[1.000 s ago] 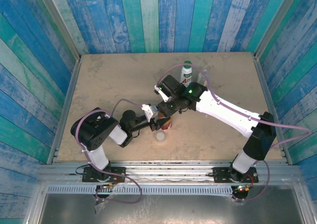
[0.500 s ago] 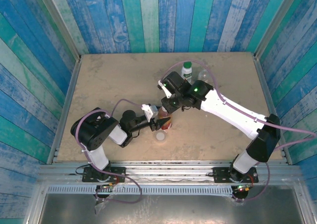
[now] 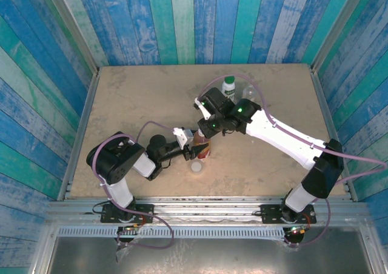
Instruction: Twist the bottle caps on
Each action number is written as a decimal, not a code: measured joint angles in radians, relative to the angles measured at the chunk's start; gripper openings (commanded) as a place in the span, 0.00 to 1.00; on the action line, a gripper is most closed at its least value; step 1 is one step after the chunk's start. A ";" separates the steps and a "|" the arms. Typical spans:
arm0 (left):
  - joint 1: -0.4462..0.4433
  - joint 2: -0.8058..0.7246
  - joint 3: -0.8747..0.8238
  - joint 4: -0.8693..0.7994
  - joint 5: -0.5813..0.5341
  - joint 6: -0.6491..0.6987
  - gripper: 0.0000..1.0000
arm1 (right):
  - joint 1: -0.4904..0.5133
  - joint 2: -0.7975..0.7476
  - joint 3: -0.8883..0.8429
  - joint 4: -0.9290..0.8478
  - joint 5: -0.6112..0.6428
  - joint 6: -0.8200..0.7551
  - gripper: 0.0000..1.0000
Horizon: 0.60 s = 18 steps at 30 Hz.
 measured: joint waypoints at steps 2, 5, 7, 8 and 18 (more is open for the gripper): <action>0.000 0.000 0.000 0.000 0.000 0.000 0.61 | 0.000 -0.004 -0.008 0.010 -0.005 0.002 0.24; 0.000 -0.002 -0.001 0.000 0.000 0.000 0.61 | -0.001 -0.007 -0.015 0.022 -0.012 0.004 0.23; 0.000 -0.002 -0.001 0.000 0.000 0.000 0.61 | -0.003 -0.009 -0.019 0.027 -0.020 0.007 0.21; 0.000 -0.002 -0.001 0.000 0.000 0.000 0.61 | -0.005 -0.010 -0.021 0.030 -0.026 0.010 0.20; 0.000 -0.007 0.002 -0.011 0.014 0.001 0.60 | -0.026 -0.067 -0.068 0.030 -0.069 0.011 0.35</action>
